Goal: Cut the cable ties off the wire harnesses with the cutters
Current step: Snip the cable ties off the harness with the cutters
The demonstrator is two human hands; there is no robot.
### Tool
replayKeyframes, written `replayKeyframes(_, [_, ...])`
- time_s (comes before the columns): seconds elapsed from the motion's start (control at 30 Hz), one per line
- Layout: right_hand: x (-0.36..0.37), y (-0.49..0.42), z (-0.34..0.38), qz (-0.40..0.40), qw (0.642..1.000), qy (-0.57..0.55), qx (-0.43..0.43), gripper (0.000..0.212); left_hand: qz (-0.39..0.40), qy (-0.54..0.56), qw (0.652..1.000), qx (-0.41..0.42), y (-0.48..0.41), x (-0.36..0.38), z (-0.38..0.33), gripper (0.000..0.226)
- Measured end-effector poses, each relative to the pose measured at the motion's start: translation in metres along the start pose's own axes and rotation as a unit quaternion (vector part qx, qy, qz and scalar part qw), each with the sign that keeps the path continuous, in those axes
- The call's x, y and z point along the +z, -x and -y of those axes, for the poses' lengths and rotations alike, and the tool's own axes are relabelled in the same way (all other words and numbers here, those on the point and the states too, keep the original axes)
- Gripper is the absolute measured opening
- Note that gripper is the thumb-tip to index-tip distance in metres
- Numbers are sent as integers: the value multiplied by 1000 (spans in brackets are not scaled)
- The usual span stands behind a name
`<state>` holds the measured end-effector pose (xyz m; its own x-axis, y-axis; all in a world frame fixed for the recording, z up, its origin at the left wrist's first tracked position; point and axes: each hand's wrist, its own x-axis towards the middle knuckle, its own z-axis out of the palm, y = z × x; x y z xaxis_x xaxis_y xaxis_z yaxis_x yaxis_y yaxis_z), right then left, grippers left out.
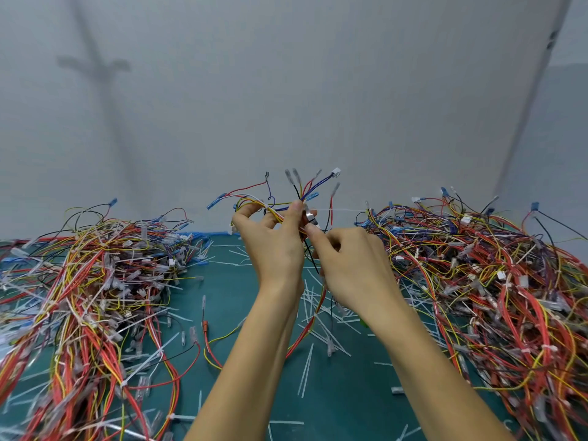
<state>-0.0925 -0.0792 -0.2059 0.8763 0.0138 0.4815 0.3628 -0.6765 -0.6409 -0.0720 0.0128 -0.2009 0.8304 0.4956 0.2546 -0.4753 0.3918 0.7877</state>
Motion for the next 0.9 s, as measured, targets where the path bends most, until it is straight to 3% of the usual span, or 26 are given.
replayKeyframes(0.77, [-2,-1,-4,13,1000,-1,-2,65,27,-21,999,-41,-2,-3,-8,39])
replayKeyframes(0.9, [-5,-3,-3,41,996,-68,33,62,42,-44,996,-61,-4,-6,-14,41])
